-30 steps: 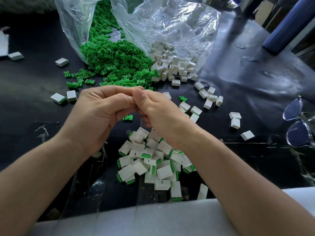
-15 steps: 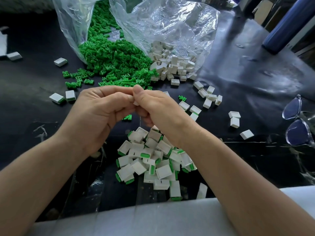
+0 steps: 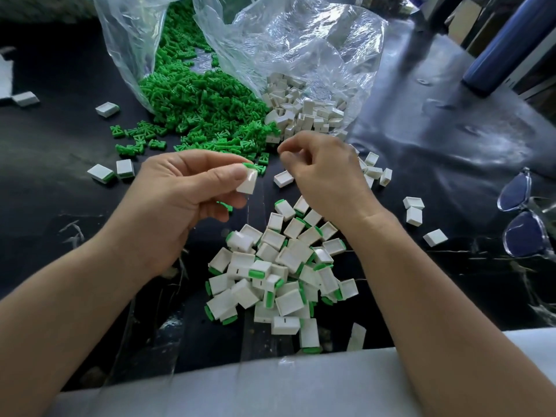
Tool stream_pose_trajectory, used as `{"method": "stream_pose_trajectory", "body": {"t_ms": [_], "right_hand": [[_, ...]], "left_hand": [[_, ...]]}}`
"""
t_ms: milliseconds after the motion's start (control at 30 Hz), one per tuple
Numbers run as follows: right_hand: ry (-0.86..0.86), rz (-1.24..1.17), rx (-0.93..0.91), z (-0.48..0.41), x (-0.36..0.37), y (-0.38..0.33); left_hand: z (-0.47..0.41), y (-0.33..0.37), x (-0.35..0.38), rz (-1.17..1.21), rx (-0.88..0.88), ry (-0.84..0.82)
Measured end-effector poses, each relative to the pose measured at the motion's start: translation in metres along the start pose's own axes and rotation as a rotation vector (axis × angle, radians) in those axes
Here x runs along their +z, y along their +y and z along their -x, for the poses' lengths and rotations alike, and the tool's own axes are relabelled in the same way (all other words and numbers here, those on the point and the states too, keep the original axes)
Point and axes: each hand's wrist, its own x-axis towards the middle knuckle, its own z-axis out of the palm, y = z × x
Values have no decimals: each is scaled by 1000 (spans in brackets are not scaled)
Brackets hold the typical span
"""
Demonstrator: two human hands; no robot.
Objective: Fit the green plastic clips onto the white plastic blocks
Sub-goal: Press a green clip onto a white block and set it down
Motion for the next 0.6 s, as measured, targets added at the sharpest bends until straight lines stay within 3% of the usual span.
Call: {"method": "stream_pose_trajectory", "body": {"t_ms": [233,433,600], "right_hand": [[-114,236,-15,-4,7,7],[-150,319,-18,-6,10,10],[-105,229,-94,-3,7,8]], "left_hand": [[8,2,2,-161,12,-272],[2,1,2,-103,-24,-88],[-3,-3,0,-100,-45,78]]}}
